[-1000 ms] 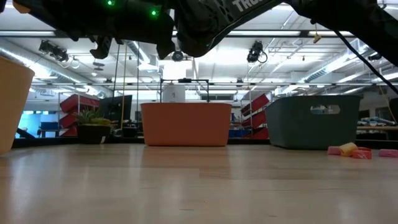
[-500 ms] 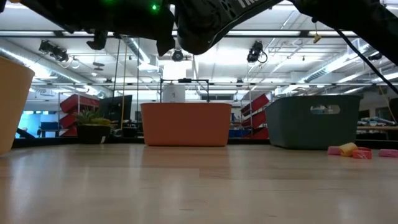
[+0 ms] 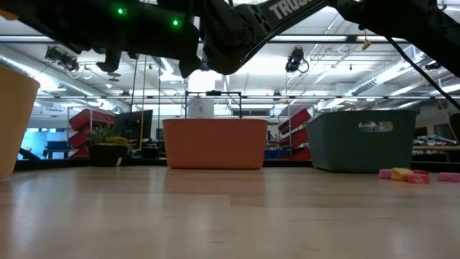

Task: Sort candy
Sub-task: Put the yellow candy into the yellow bin

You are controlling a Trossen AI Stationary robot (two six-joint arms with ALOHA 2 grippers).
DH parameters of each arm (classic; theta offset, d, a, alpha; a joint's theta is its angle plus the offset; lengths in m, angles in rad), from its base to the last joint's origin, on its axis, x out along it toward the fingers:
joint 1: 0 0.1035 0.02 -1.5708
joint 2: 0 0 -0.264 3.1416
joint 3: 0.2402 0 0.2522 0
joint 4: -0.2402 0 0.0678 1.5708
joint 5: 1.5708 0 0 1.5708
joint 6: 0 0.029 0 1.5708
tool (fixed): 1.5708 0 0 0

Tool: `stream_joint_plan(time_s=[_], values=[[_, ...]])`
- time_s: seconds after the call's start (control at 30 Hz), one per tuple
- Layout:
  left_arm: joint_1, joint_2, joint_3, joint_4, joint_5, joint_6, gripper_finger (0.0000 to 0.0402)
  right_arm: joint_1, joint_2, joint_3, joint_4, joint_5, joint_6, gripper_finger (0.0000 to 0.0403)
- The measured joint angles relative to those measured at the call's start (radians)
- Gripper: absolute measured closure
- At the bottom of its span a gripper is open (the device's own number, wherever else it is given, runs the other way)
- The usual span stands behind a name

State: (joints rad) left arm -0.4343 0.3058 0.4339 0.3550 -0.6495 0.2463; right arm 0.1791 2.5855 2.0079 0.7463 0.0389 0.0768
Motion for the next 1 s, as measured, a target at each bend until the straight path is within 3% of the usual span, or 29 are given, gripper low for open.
stream_joint_plan(time_s=[1.0], values=[[0.0,0.0,0.0,-0.01,0.003,-0.019,0.0335,0.002,0.0,-0.001,-0.179,0.048,0.052,0.0356]])
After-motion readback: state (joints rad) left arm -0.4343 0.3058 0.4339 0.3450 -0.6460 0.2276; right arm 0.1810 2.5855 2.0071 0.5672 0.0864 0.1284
